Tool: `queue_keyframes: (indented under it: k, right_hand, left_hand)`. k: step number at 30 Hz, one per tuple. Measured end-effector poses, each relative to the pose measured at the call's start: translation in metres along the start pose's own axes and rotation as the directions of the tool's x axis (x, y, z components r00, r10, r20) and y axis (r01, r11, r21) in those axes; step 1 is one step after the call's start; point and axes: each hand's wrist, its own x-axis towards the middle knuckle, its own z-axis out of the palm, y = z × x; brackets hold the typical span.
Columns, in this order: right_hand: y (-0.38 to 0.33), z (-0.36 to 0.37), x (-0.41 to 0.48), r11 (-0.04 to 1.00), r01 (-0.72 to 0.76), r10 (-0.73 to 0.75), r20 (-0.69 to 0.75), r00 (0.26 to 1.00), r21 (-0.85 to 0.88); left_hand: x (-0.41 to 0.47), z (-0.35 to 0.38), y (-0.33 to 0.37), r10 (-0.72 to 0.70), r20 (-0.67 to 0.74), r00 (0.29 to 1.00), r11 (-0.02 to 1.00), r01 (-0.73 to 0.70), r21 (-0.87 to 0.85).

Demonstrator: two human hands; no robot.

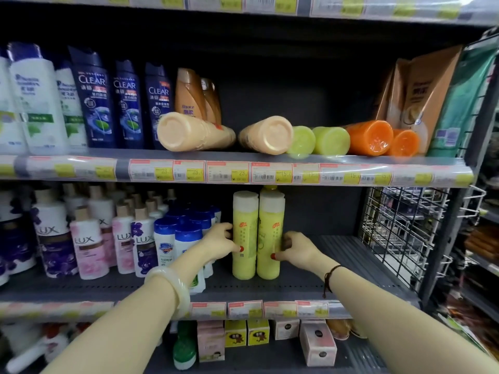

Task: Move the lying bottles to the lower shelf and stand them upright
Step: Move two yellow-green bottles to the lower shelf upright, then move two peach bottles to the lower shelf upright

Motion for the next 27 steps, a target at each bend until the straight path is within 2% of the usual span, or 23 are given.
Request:
queue_keyframes:
  k: [5,11,15,19,27]
  right_hand:
    - [-0.028,-0.011,-0.031,0.98,-0.01,0.032,0.107,0.994,-0.198]
    - [-0.089,-0.035,-0.069,0.903,0.08,0.029,0.247,0.969,-0.422]
    - [-0.141,-0.057,-0.089,0.856,0.101,0.08,0.323,0.943,-0.507]
    - [-0.195,-0.085,-0.099,0.849,0.12,0.077,0.344,0.936,-0.515]
    - [-0.26,-0.127,-0.102,0.832,0.23,-0.066,0.322,0.945,-0.505]
  left_hand:
    - [-0.032,-0.022,0.021,-0.024,0.132,0.991,0.947,-0.02,0.321]
    - [-0.069,-0.064,0.063,-0.039,0.286,0.957,0.837,-0.125,0.533]
    - [-0.095,-0.097,0.11,-0.085,0.391,0.916,0.78,-0.184,0.599]
    - [-0.112,-0.134,0.159,-0.19,0.435,0.88,0.766,-0.144,0.627]
    - [-0.131,-0.178,0.224,-0.094,0.36,0.928,0.775,-0.159,0.611]
